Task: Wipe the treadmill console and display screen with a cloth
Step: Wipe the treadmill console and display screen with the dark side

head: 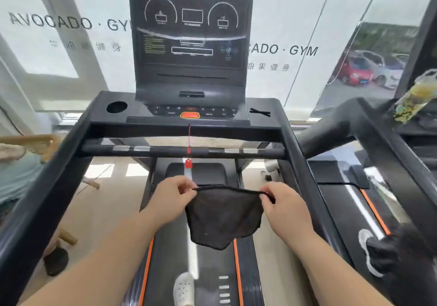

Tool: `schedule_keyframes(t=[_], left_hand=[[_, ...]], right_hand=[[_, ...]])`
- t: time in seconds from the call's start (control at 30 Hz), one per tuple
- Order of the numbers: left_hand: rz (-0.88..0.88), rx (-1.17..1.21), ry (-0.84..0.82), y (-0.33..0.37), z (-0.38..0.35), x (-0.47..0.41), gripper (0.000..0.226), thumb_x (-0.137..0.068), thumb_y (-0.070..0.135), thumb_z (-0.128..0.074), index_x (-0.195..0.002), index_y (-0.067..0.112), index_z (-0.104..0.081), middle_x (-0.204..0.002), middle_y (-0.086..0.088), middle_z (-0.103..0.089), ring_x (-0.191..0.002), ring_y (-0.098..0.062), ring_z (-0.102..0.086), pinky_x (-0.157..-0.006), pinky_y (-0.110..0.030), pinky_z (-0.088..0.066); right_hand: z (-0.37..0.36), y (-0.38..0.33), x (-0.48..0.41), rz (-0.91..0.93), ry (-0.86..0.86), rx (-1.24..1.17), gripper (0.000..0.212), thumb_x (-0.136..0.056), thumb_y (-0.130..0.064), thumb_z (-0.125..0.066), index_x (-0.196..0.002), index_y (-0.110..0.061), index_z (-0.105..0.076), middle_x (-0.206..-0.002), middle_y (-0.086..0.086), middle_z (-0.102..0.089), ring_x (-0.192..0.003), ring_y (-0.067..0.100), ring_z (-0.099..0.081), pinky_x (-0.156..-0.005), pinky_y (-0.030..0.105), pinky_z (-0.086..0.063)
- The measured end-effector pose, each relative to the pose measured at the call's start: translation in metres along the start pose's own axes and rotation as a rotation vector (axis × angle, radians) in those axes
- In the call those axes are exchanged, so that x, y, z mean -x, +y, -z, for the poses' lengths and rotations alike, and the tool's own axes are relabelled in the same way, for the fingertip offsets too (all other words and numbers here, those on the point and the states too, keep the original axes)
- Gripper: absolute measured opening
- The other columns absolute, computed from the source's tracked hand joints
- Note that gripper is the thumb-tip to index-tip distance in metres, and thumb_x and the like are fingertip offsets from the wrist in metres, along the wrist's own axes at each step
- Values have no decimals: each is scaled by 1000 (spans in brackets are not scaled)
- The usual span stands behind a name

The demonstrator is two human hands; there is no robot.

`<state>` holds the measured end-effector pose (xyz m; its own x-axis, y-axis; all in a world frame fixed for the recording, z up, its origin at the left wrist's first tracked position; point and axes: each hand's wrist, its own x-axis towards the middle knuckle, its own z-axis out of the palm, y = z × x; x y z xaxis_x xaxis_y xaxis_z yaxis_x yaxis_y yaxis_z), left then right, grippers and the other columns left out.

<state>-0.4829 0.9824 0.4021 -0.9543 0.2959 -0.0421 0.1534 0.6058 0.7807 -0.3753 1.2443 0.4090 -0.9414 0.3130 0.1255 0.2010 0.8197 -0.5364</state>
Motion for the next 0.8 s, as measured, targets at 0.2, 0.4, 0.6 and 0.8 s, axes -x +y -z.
schedule_keyframes(t=[0.2,0.4,0.6,0.8], left_hand=[[-27,-2,-144,-5,33,-107,12,-84,13,-71,-82,25,-73,-79,4,-70,-77,-10,-63,-69,-15,-43],[-127,10,-98,7,49,-199,19,-80,16,-72,-75,33,-67,-78,4,-72,-79,-12,-66,-73,-21,-46],[-146,41,-77,17,49,-261,11,-83,13,-72,-82,24,-71,-73,9,-64,-72,-2,-57,-69,-11,-41],[-132,-15,-82,19,39,-316,19,-84,16,-71,-78,32,-64,-75,9,-67,-76,-11,-59,-76,-27,-45]], right_hand=[[-5,-35,-88,-48,68,182,7,-93,-20,-67,-94,-25,-72,-92,-6,-70,-93,22,-62,-82,39,-51],[-9,-57,-173,-134,283,296,9,-90,-19,-72,-96,-22,-78,-89,3,-66,-87,32,-60,-73,39,-46],[-22,-68,-249,-273,288,140,16,-101,-24,-55,-107,-24,-70,-103,-2,-74,-96,27,-65,-71,34,-40],[-40,-58,-315,-343,345,-26,18,-100,-25,-56,-111,-26,-71,-101,-4,-76,-101,24,-68,-84,36,-50]])
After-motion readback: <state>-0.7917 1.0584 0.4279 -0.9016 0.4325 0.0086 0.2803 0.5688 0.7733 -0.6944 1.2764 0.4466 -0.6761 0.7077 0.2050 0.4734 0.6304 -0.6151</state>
